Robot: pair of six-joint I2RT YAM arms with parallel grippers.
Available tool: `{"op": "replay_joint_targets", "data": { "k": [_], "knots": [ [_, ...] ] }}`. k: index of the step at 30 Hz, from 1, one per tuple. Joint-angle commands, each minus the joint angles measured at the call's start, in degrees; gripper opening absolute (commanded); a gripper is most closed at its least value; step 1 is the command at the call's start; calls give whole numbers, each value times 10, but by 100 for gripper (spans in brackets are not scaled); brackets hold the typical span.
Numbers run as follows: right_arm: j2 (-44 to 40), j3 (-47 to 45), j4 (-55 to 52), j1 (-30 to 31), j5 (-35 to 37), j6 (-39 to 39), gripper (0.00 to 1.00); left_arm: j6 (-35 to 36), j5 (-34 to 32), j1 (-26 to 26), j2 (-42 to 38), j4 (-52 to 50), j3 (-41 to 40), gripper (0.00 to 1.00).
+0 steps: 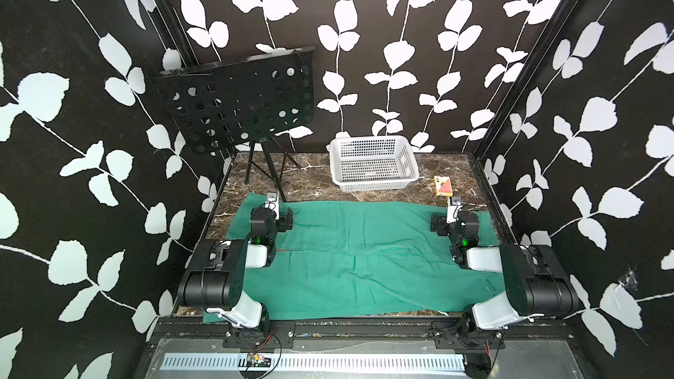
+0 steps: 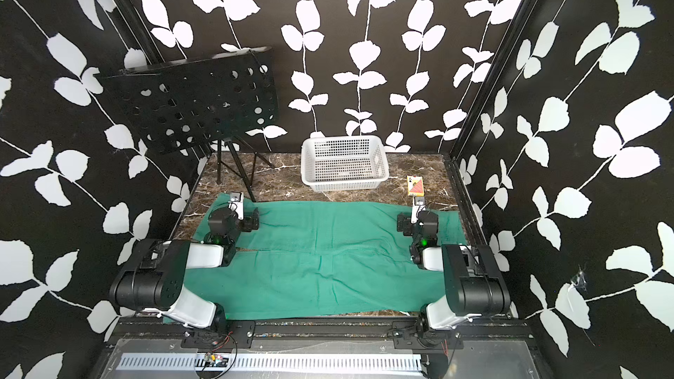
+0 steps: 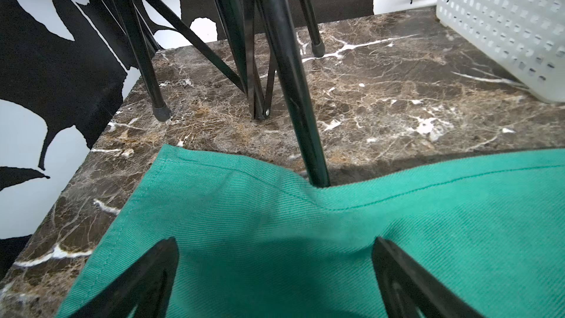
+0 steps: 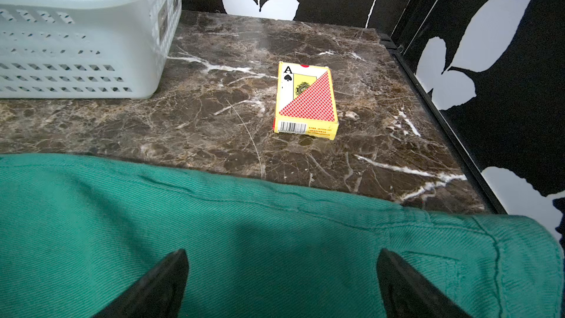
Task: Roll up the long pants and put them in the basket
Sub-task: Fold the long pant at the center of the board.
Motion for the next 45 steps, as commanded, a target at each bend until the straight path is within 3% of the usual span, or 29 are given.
{"op": "replay_joint_targets", "data": {
  "k": [1, 16, 18, 21, 23, 25, 27, 28, 31, 37, 40, 45],
  "knots": [
    [4, 20, 22, 3, 3, -4, 99, 6, 8, 4, 1, 16, 10, 99],
    [-3, 16, 28, 3, 9, -2, 99, 2, 21, 11, -2, 14, 11, 99],
    [-36, 7, 26, 3, 9, -2, 99, 2, 13, 11, -20, 7, 14, 99],
    [-135, 8, -61, 5, 13, -3, 99, -15, -24, 11, -101, -118, 41, 99],
    [-207, 14, -115, 4, 29, 42, 99, -32, -51, 11, -149, -171, 59, 99],
    [-255, 27, -173, 3, 85, 154, 99, -71, -68, 11, -182, -222, 81, 99],
    [-298, 53, -326, 0, 196, 372, 100, -159, -107, 11, -205, -280, 106, 99],
    [-317, 59, -371, -4, 188, 405, 100, -207, -130, 11, -218, -320, 120, 99],
    [-360, 42, -372, -4, 79, 373, 100, -303, -140, 12, -246, -431, 146, 99],
    [-346, 75, -480, 23, -88, 400, 99, -416, -20, 11, -287, -465, 110, 99],
    [-294, 113, -559, 84, -99, 390, 99, -517, 45, -3, -307, -446, 71, 97],
    [-188, 199, -682, 205, -67, 339, 99, -567, 1, -122, -337, -496, 56, 95]
  ]
}}
